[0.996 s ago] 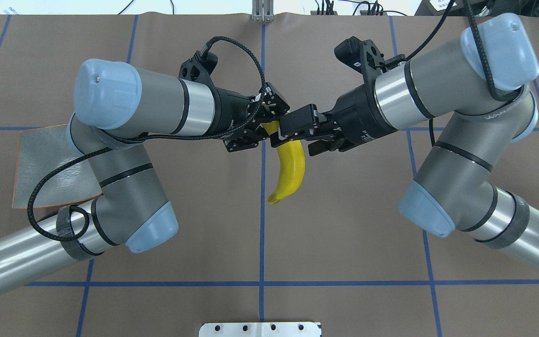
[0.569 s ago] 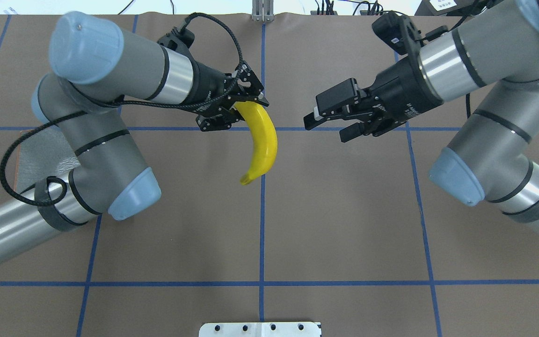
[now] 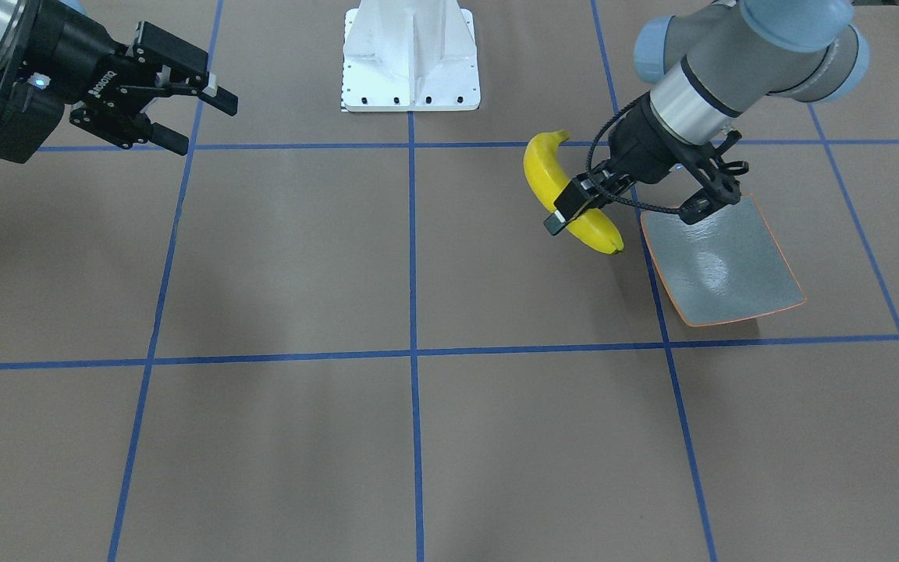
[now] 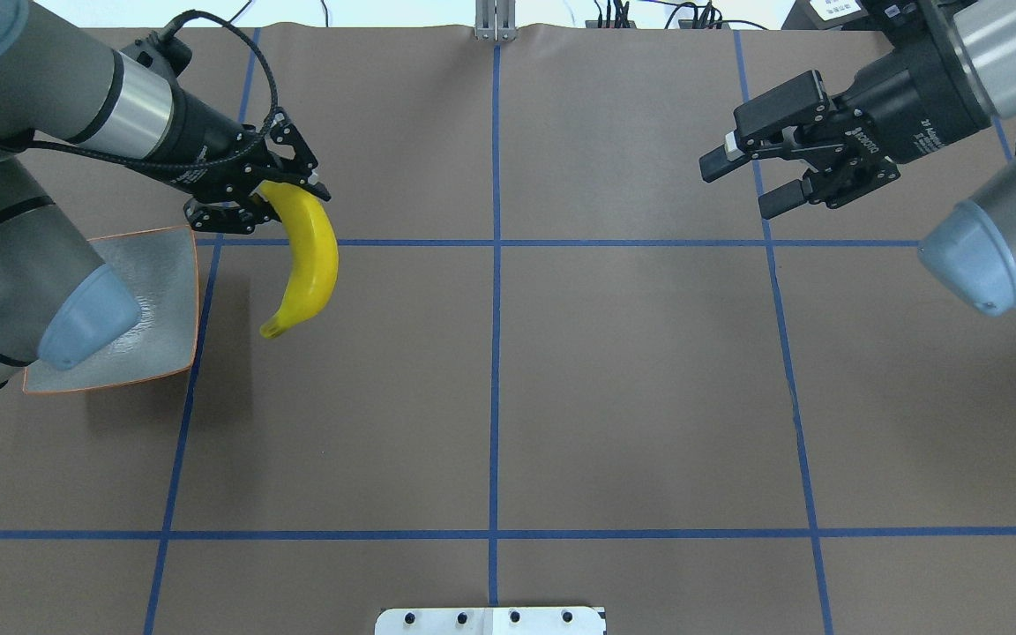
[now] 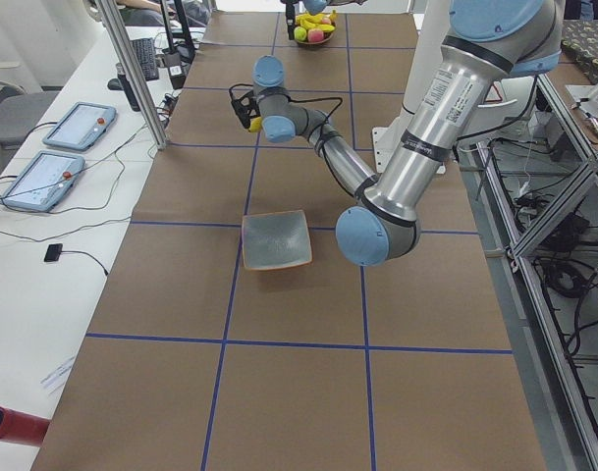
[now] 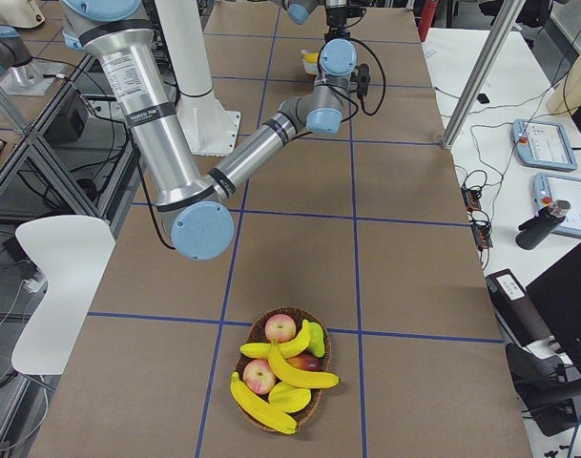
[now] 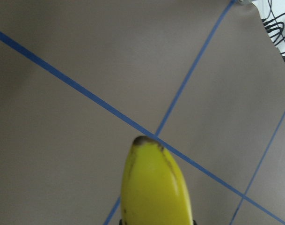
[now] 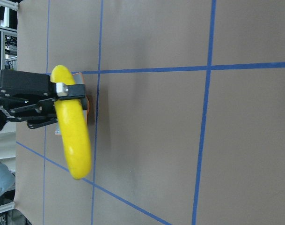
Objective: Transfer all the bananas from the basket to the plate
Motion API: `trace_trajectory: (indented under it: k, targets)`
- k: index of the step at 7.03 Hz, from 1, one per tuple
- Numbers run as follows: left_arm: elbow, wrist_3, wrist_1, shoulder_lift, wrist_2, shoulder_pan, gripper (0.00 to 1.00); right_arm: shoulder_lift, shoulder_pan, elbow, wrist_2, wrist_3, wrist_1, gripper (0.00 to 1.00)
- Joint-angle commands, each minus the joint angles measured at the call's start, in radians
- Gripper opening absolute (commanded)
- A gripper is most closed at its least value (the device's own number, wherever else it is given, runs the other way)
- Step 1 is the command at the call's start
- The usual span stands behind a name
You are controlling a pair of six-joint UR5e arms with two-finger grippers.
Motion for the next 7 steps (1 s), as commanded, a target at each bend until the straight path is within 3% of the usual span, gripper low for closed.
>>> trace_trajectory:
  k: [1,2,5,7]
  targets:
    - [-0.089,0.284,0.367,0.050,0.138,0.020,0.00,-0.015,0.009,-0.007,0.000,0.000,0.001,1.00]
    - [-0.109,0.383,0.447,0.095,0.190,0.031,0.00,-0.013,0.009,-0.016,-0.004,0.000,0.001,1.00]
    - [-0.078,0.596,0.616,0.101,0.341,0.034,0.00,-0.012,0.009,-0.027,-0.012,-0.007,0.002,1.00]
    - [-0.003,0.670,0.633,0.103,0.431,0.032,0.00,-0.013,0.009,-0.036,-0.012,-0.008,0.002,1.00]
